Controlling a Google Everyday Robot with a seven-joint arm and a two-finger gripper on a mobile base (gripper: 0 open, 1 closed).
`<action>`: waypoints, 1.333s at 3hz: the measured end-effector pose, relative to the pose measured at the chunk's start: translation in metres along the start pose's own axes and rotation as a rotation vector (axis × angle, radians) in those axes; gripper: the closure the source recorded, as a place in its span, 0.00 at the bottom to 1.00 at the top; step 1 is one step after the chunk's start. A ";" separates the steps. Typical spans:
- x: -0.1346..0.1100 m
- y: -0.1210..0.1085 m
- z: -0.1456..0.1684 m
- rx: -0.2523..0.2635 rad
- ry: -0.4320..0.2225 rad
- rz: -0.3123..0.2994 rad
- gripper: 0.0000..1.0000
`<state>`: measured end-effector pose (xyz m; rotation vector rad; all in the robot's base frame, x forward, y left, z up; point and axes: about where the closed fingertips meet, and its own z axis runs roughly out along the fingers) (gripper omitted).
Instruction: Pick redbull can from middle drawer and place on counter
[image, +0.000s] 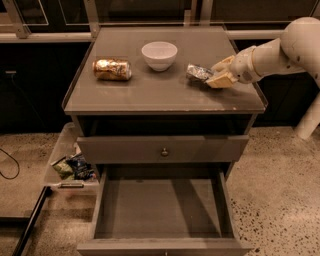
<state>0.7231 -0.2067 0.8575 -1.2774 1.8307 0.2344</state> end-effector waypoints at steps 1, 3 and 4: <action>0.000 0.000 0.000 0.000 0.000 0.000 0.59; 0.000 0.000 0.000 0.000 0.000 0.000 0.12; 0.000 0.000 0.000 0.000 0.000 0.000 0.00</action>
Offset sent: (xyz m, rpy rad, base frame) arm 0.0000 0.0000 0.0000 0.0000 0.0000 0.0000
